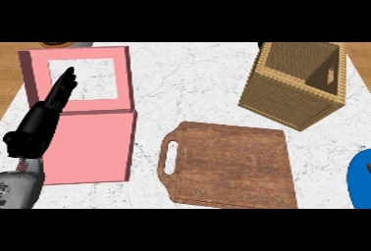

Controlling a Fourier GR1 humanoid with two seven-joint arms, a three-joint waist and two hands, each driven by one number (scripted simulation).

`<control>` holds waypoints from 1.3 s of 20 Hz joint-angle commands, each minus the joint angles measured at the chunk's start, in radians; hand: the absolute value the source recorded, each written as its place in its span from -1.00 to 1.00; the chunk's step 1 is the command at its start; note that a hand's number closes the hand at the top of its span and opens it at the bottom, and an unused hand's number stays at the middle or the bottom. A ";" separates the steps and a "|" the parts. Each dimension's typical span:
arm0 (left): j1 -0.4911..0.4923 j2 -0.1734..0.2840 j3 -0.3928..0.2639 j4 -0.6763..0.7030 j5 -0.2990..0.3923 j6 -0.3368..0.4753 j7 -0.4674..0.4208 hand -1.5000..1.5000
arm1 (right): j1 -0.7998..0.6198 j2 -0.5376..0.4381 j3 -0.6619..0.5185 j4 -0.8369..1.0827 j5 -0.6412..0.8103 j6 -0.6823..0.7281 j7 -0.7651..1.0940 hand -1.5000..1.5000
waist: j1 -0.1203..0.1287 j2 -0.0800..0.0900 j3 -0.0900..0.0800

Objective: Pick the bell pepper from the cutting board and place it in the basket

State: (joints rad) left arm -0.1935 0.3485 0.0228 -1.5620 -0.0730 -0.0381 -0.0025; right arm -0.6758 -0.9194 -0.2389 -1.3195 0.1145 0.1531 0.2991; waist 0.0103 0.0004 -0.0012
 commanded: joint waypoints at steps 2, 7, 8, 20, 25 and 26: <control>-0.006 -0.023 -0.009 0.033 -0.011 -0.014 -0.034 0.00 | -0.186 0.051 0.094 0.063 0.025 0.035 0.111 1.00 | 0.011 0.003 0.000; -0.001 -0.030 0.007 0.010 -0.013 -0.009 -0.023 0.00 | -0.312 0.134 0.156 0.161 0.075 0.032 0.213 1.00 | 0.015 0.003 0.000; 0.010 -0.036 -0.017 -0.028 -0.031 -0.001 0.004 0.00 | -0.345 0.168 0.177 0.162 0.078 0.028 0.258 1.00 | 0.019 0.002 0.000; -0.013 -0.041 0.024 0.041 -0.037 -0.008 -0.041 0.00 | -0.406 0.193 0.311 0.334 0.216 0.200 0.296 1.00 | 0.000 0.002 0.000; 0.014 -0.032 0.036 0.008 -0.017 -0.038 -0.036 0.00 | -0.421 0.204 0.373 0.347 0.310 0.236 0.322 1.00 | 0.001 0.000 0.000; -0.011 -0.006 0.053 0.007 -0.005 -0.062 -0.016 0.00 | -0.419 0.207 0.386 0.373 0.341 0.222 0.275 1.00 | 0.004 0.002 0.001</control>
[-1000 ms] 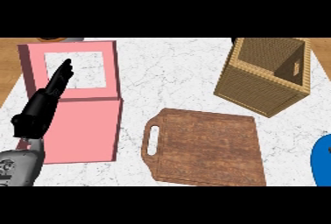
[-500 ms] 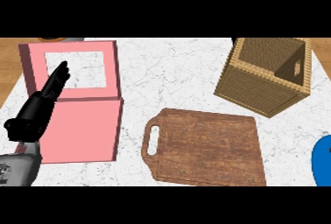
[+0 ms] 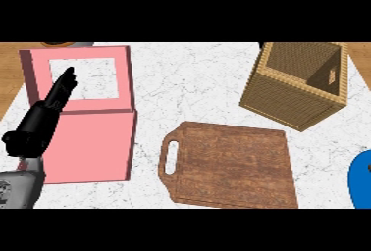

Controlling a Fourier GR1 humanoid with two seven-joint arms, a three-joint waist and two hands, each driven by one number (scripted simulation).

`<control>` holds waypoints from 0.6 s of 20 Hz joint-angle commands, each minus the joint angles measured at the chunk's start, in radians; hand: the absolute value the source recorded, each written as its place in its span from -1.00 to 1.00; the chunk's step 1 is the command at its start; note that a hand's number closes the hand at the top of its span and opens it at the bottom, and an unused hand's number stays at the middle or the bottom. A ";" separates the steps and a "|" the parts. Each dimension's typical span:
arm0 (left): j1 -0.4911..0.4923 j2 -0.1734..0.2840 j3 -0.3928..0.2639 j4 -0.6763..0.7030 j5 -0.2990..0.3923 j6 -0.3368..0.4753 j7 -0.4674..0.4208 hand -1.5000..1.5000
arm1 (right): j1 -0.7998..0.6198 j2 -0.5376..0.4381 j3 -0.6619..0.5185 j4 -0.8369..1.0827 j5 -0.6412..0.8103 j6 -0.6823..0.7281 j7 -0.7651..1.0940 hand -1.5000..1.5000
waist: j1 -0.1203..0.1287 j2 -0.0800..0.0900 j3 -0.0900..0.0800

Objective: Pick the bell pepper from the cutting board and place it in the basket

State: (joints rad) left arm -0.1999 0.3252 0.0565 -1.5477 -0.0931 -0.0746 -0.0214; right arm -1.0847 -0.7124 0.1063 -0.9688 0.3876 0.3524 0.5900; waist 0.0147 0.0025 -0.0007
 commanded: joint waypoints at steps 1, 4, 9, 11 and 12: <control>-0.031 0.001 0.026 0.037 0.004 0.001 -0.008 0.00 | -0.007 -0.024 0.048 0.032 0.075 0.057 -0.052 1.00 | -0.005 0.001 0.000; 0.039 -0.021 -0.002 -0.046 -0.015 0.005 0.021 0.00 | -0.039 -0.022 -0.003 0.076 0.048 0.132 -0.059 -1.00 | -0.002 -0.002 0.000; -0.014 -0.049 -0.013 -0.004 -0.039 0.022 0.012 0.00 | -0.027 0.067 -0.045 0.083 0.015 0.126 -0.049 -1.00 | -0.007 -0.002 0.000; -0.032 -0.022 0.017 0.025 -0.025 -0.001 0.022 0.00 | 0.052 0.073 -0.073 0.062 0.005 0.075 -0.109 -1.00 | -0.012 -0.002 0.001; 0.001 -0.045 -0.004 0.043 -0.050 0.015 -0.032 0.00 | -0.017 0.041 -0.105 0.110 -0.007 0.109 -0.119 -1.00 | -0.006 0.000 0.000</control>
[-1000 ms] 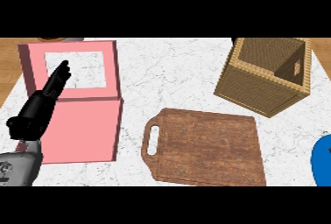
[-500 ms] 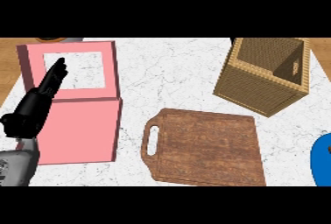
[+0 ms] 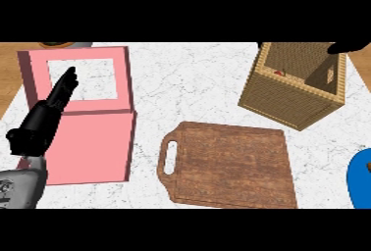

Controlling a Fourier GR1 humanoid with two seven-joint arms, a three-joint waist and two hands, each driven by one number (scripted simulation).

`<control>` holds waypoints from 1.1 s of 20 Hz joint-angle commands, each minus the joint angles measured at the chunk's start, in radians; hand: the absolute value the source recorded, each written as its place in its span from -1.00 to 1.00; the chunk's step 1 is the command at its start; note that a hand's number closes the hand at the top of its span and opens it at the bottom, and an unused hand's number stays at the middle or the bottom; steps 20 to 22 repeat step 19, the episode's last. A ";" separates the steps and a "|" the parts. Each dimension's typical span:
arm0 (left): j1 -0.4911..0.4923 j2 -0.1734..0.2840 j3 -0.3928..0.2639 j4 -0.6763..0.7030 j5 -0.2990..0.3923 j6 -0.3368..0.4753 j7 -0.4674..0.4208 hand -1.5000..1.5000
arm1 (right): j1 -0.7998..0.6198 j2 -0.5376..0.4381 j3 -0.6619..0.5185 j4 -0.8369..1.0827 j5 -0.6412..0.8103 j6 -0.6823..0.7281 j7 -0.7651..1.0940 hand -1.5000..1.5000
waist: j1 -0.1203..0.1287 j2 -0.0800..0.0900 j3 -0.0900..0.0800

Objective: Pick the bell pepper from the cutting board and place it in the basket

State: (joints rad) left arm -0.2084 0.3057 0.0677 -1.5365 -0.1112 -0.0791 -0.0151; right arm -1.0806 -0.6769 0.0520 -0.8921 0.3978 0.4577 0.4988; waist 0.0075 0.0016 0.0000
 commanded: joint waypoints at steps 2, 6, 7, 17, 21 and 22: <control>-0.014 -0.020 0.004 0.035 -0.020 0.023 -0.029 0.00 | -0.007 0.043 -0.085 -0.034 -0.034 -0.086 -0.001 -1.00 | -0.006 -0.001 0.000; 0.021 0.018 0.024 -0.052 0.029 -0.030 0.034 0.00 | -0.010 0.047 -0.236 -0.030 -0.111 -0.245 0.018 -1.00 | 0.001 -0.007 0.001; -0.012 -0.005 0.014 -0.004 -0.009 0.011 0.010 0.00 | -0.029 0.037 -0.270 0.006 -0.114 -0.284 0.015 -1.00 | -0.002 0.002 0.001; -0.012 0.010 0.035 0.006 0.004 -0.013 0.007 0.00 | 0.072 -0.115 -0.498 0.069 -0.153 -0.504 -0.048 -1.00 | -0.011 0.001 0.000; 0.001 -0.022 0.006 -0.014 -0.020 0.011 0.013 0.00 | 0.133 -0.144 -0.533 0.050 -0.170 -0.511 -0.086 -1.00 | -0.014 -0.002 0.001; 0.001 -0.022 0.006 -0.014 -0.020 0.011 0.013 0.00 | 0.133 -0.144 -0.533 0.050 -0.170 -0.511 -0.086 -1.00 | -0.014 -0.002 0.001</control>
